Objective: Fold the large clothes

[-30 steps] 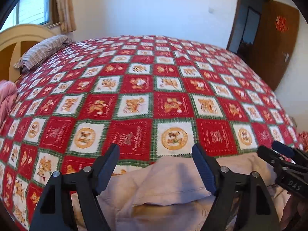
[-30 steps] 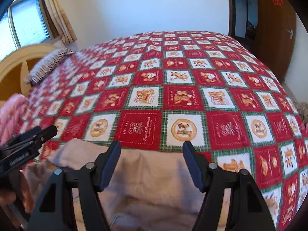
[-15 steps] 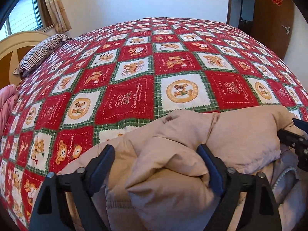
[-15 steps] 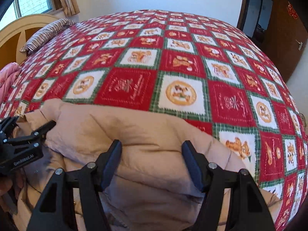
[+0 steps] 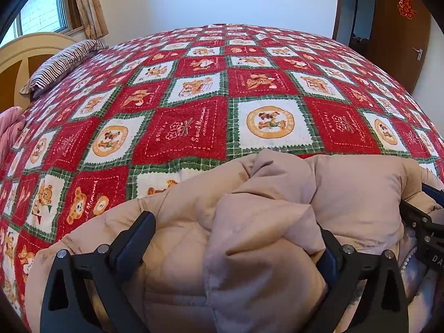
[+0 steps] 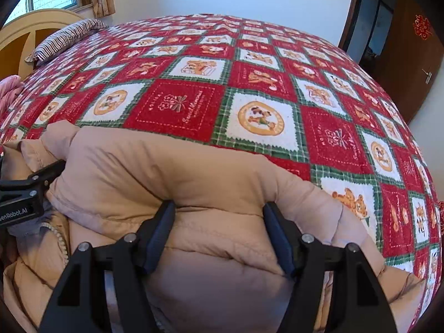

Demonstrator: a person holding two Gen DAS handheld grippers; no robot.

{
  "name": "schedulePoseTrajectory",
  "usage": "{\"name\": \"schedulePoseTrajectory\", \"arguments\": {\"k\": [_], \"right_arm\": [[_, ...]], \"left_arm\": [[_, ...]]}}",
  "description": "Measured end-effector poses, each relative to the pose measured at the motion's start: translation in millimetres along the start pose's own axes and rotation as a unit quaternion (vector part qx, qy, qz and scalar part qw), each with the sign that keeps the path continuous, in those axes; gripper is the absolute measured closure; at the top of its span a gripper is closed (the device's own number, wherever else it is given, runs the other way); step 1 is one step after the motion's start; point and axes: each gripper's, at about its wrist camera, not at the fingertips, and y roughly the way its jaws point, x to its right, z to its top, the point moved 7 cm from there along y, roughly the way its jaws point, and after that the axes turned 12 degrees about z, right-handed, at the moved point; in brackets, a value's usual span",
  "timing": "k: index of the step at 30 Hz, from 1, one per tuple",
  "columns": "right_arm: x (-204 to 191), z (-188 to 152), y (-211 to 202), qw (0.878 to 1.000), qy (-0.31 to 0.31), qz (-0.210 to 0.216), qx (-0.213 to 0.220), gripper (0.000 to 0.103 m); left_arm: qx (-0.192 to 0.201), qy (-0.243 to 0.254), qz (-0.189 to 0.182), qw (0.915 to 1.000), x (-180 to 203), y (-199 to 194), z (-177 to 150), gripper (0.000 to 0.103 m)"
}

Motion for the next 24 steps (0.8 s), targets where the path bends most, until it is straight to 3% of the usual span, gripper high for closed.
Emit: {"name": "schedulePoseTrajectory", "arguments": {"k": [11, 17, 19, 21, 24], "right_arm": [[-0.4, -1.3, 1.7, 1.0, -0.005, -0.01, 0.013, 0.033], [-3.1, -0.8, -6.1, 1.0, -0.013, -0.017, 0.009, 0.033], [-3.5, 0.5, -23.5, 1.0, 0.0, 0.005, 0.029, 0.037], [2.6, 5.7, -51.7, 0.996, 0.025, 0.022, 0.083, 0.037], [18.6, 11.6, -71.2, 0.991, 0.059, 0.01, 0.12, 0.037]], "left_arm": [[-0.008, -0.009, -0.015, 0.9998, -1.6, 2.0, -0.5, 0.001], [0.025, -0.048, -0.019, 0.9984, -21.1, -37.5, 10.0, 0.001], [0.053, -0.077, -0.045, 0.9946, -27.8, -63.4, 19.3, 0.001], [0.089, -0.094, -0.073, 0.989, -26.2, -89.5, 32.8, 0.001], [0.086, -0.068, -0.074, 0.9912, -2.9, -90.1, 41.3, 0.001]]}}
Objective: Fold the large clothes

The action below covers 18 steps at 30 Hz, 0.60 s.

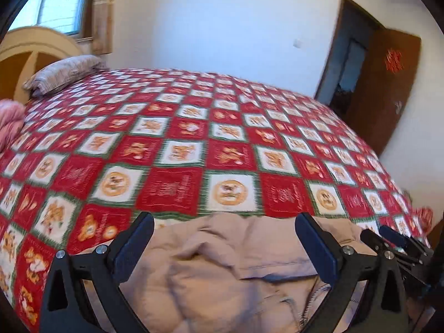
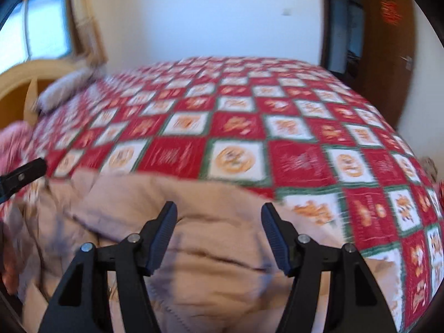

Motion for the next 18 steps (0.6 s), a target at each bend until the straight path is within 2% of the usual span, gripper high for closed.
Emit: {"name": "schedulePoseTrajectory", "arguments": {"k": [1, 3, 5, 6, 8, 18], "right_arm": [[5.9, 0.6, 3.6, 1.0, 0.009, -0.008, -0.006, 0.039], [12.4, -5.7, 19.9, 0.999, 0.013, -0.016, -0.039, 0.05], [20.0, -19.3, 36.6, 0.997, 0.01, -0.026, -0.076, 0.051], [22.7, -25.1, 40.8, 0.996, 0.012, -0.023, -0.084, 0.051], [27.0, -28.4, 41.3, 0.997, 0.013, -0.019, -0.08, 0.05], [27.4, -34.2, 45.6, 0.997, 0.003, -0.027, -0.078, 0.047]], "left_arm": [[-0.015, 0.013, 0.01, 0.9998, 6.3, 9.8, -3.6, 0.001], [-0.067, 0.039, 0.063, 0.995, 9.6, 44.8, -24.8, 0.001], [-0.125, 0.043, 0.072, 0.9886, 5.7, 72.0, -48.6, 0.001], [-0.143, 0.029, 0.058, 0.9876, 2.5, 81.5, -57.8, 0.001], [-0.126, 0.018, 0.054, 0.9904, -0.3, 79.9, -57.3, 0.001], [-0.106, 0.036, 0.081, 0.9903, 4.4, 82.2, -61.1, 0.001]]}}
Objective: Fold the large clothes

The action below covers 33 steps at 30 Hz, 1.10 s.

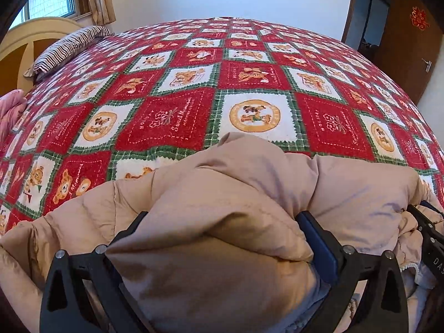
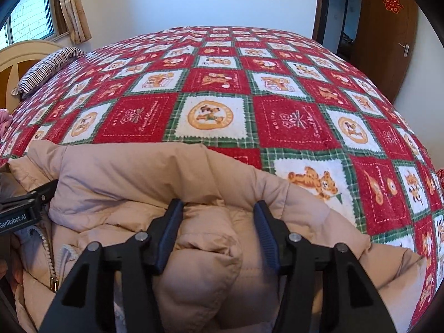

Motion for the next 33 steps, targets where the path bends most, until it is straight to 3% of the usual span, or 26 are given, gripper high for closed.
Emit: {"name": "schedulePoseTrajectory", "arguments": {"k": [27, 33], "right_arm": [[-5.4, -0.2, 6.3, 0.999, -0.028, -0.039, -0.012, 0.043], [-8.8, 3.0, 7.0, 0.996, -0.048, -0.064, -0.028, 0.04]], "left_arm": [[0.005, 0.01, 0.019, 0.9997, 3.1, 0.7, -1.3, 0.001], [-0.018, 0.022, 0.011, 0.9995, 0.1, -6.2, 8.8, 0.001]]}}
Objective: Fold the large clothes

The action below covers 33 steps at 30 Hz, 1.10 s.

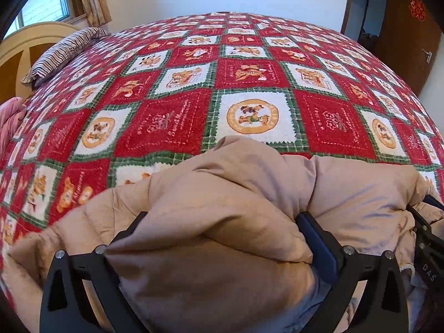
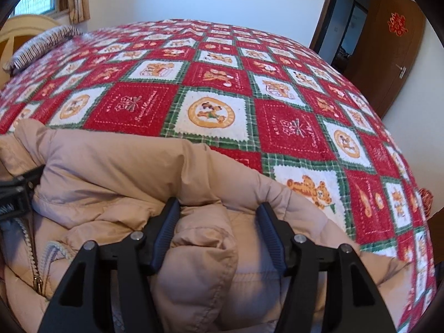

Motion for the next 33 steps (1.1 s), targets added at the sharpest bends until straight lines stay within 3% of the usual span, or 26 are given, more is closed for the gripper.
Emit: {"name": "schedulePoseTrajectory", "arguments": {"k": [3, 8, 12, 19, 25, 33], "right_arm": [[2.9, 4.4, -12.6, 1.0, -0.002, 0.012, -0.006, 0.037], [12.7, -4.9, -57.8, 0.998, 0.036, 0.045, 0.035, 0.03], [11.6, -45.8, -86.3, 0.995, 0.056, 0.077, 0.026, 0.028], [8.8, -132.3, -138.6, 0.996, 0.038, 0.074, 0.012, 0.025], [8.1, -193.7, -175.2, 0.997, 0.03, 0.063, 0.01, 0.022], [25.7, -254.8, -206.9, 0.995, 0.077, 0.06, 0.016, 0.019]], "left_arm": [[0.024, -0.006, -0.002, 0.9997, -12.8, -31.0, 5.4, 0.001], [0.07, -0.014, -0.05, 0.9962, -41.2, -95.1, -12.5, 0.001], [0.063, 0.003, -0.049, 0.9968, -65.3, -116.3, -66.1, 0.001], [0.048, 0.011, -0.019, 0.9986, -121.9, -130.1, -172.4, 0.001], [0.035, -0.026, -0.024, 0.9988, -158.3, -149.5, -232.9, 0.001], [0.009, -0.044, -0.03, 0.9986, -180.6, -155.6, -300.7, 0.001]]}}
